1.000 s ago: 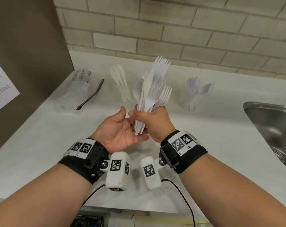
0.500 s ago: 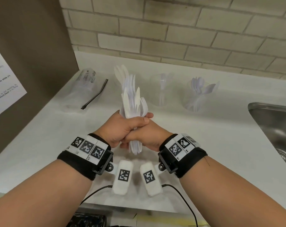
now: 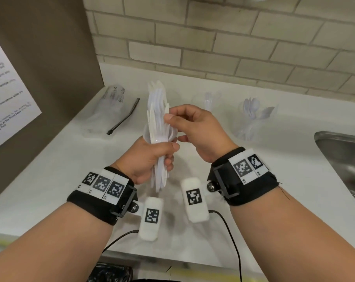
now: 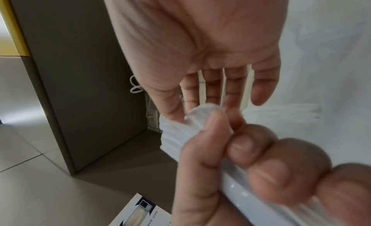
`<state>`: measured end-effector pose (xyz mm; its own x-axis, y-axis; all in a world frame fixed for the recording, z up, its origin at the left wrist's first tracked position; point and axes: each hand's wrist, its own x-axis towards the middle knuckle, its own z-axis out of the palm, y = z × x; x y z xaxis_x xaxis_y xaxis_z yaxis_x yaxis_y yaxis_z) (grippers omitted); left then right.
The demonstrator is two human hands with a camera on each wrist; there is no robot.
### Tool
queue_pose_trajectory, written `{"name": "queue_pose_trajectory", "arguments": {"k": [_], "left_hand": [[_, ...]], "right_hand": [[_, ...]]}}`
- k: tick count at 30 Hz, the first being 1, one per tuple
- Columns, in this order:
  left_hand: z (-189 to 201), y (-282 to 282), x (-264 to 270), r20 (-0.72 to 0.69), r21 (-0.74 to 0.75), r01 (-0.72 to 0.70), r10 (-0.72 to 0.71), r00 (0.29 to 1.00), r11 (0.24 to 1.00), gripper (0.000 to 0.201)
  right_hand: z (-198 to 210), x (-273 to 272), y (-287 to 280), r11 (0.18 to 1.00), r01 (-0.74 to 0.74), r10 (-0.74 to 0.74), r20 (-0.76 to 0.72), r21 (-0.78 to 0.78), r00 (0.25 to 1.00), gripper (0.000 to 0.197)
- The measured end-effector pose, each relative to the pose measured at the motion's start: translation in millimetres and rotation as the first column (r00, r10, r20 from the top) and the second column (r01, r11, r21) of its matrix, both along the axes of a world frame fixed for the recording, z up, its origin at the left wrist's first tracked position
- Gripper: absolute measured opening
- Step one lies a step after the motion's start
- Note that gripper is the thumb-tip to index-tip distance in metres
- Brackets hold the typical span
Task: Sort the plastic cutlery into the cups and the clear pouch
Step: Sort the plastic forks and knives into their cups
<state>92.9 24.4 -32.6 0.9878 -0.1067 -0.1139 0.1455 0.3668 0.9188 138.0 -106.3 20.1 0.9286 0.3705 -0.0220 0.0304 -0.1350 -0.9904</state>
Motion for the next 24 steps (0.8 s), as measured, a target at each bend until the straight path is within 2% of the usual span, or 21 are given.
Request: {"name": "queue_pose_trajectory", "arguments": {"k": [3, 6, 8, 10, 12, 14, 16, 19, 22, 24], "left_hand": [[-2.1, 0.9, -1.6, -0.039, 0.055, 0.02, -0.017, 0.999, 0.998, 0.021], [-4.1, 3.5, -4.1, -0.084, 0.068, 0.054, -0.048, 0.995, 0.996, 0.021], [-4.3, 4.5, -6.7, -0.088, 0.078, 0.071, -0.064, 0.994, 0.994, 0.018], [-5.8, 5.3, -8.5, -0.082, 0.114, 0.071, -0.061, 0.995, 0.991, 0.016], [-7.4, 6.1, -8.2, -0.085, 0.148, 0.051, -0.039, 0.996, 0.988, 0.015], [-8.6, 7.4, -5.1, -0.099, 0.204, 0.005, 0.016, 0.995, 0.979, 0.013], [-8.7, 7.1, -1.2, -0.089, 0.294, -0.039, 0.068, 0.994, 0.955, 0.011], [-9.6, 2.7, 3.6, -0.05, 0.402, -0.043, 0.069, 0.996, 0.915, 0.02], [-12.3, 4.4, 8.2, -0.04, 0.489, -0.113, 0.152, 0.988, 0.865, 0.02], [-12.8, 8.2, 11.3, -0.021, 0.52, -0.199, 0.245, 0.969, 0.831, 0.023]], "right_hand": [[-3.6, 0.6, 3.6, 0.998, 0.049, -0.049, -0.006, 0.032, 0.999, 0.007], [-1.4, 3.4, 3.7, 0.992, 0.078, -0.071, -0.076, 0.098, 0.995, 0.013], [3.4, 6.6, 5.1, 0.976, 0.119, -0.097, -0.129, 0.18, 0.987, 0.018], [13.9, 10.7, 5.2, 0.934, 0.205, -0.176, -0.121, 0.292, 0.977, 0.018], [27.9, 14.4, 2.0, 0.866, 0.278, -0.281, -0.056, 0.415, 0.958, 0.012], [39.9, 17.0, -2.2, 0.816, 0.278, -0.335, 0.023, 0.507, 0.942, 0.009], [41.5, 18.8, -1.4, 0.829, 0.232, -0.314, 0.08, 0.508, 0.946, 0.011], [30.6, 15.7, 7.8, 0.893, 0.187, -0.284, 0.191, 0.41, 0.94, 0.019], [29.2, 13.1, 10.2, 0.818, 0.181, -0.397, 0.309, 0.546, 0.864, 0.02], [31.8, 15.6, 7.4, 0.823, 0.189, -0.421, 0.351, 0.536, 0.837, 0.02]]}}
